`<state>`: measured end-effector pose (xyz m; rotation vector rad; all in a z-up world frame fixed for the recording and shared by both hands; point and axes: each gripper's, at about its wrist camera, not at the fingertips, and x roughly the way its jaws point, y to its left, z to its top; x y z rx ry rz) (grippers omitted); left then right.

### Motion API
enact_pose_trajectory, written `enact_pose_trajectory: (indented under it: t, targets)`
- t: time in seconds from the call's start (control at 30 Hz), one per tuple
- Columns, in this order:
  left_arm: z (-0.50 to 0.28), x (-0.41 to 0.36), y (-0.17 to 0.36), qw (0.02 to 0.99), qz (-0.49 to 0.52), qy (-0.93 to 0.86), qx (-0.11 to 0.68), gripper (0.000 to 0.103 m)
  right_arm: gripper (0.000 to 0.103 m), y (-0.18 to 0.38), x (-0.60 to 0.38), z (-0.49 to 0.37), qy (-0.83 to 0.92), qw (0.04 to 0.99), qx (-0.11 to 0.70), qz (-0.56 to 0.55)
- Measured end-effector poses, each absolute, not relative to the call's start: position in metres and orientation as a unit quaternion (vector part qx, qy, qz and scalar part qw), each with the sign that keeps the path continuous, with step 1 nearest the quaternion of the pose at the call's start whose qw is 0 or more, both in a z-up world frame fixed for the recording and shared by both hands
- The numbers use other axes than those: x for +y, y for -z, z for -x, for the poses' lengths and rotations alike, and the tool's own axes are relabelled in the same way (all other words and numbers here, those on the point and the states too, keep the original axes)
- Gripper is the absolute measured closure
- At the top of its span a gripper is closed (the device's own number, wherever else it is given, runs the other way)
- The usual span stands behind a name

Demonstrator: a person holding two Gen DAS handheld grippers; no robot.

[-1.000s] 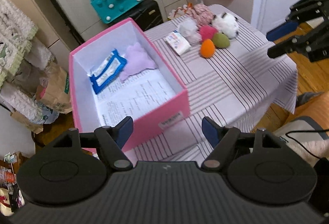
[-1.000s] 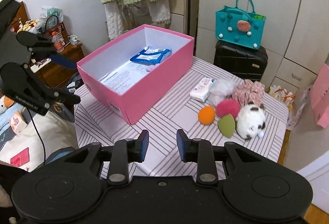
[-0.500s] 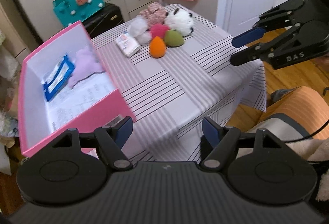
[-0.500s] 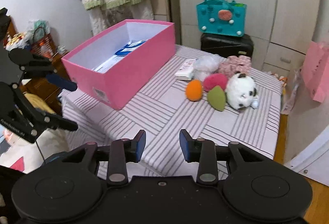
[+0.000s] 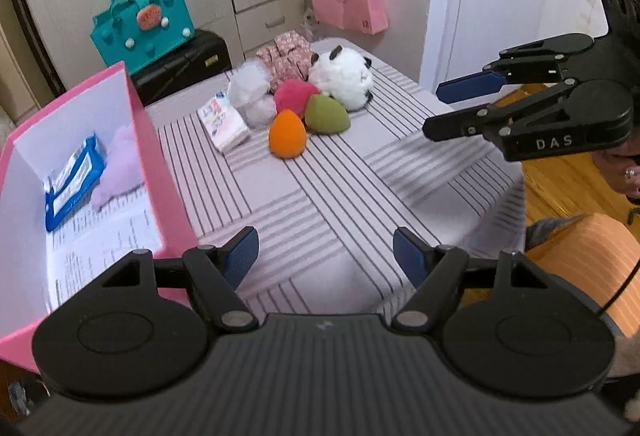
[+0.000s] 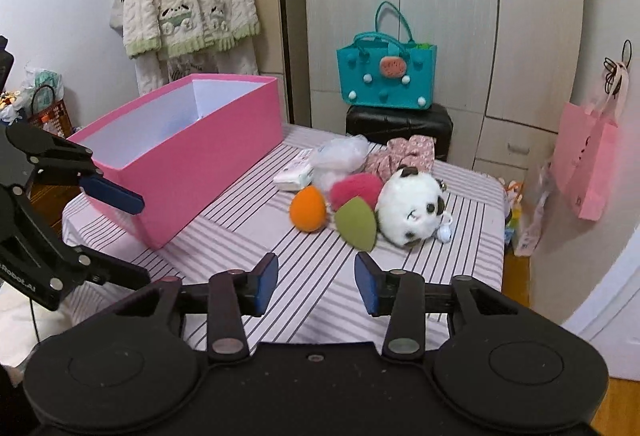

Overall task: Organize soft objects
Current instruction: 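Move the left tool to the orange sponge while the right tool approaches the green sponge, then close the left tool on the orange sponge while the right tool grips the green sponge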

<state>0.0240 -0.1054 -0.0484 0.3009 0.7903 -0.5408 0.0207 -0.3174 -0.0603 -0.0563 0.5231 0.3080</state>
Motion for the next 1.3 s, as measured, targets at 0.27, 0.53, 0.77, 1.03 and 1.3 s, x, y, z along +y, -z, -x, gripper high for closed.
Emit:
enact_pose_trajectory:
  t: [0.27,0.53,0.77,1.03,1.3]
  targets:
    - [-0.048,-0.126,0.069,0.900,-0.151,0.236,0.333,0.029,0.048,0.076,-0.326,-0.046,-0.153,0.962,0.224,0.034]
    - [-0.077,-0.138,0.093,0.916,-0.143,0.203,0.314,0.030,0.048,0.097,-0.328,-0.087,-0.159,0.958,0.234,0.050]
    - [-0.104,-0.144,0.098,0.928,-0.121,0.192,0.296,0.031,0.048,0.114,-0.319,-0.113,-0.179,0.950,0.240,0.094]
    - [-0.133,-0.153,0.103,0.927,-0.092,0.197,0.305,0.033,0.049,0.123,-0.311,-0.132,-0.181,0.946,0.246,0.112]
    - [-0.151,-0.152,0.119,0.921,-0.066,0.197,0.330,0.052,0.062,0.130,-0.305,-0.138,-0.162,0.950,0.237,0.126]
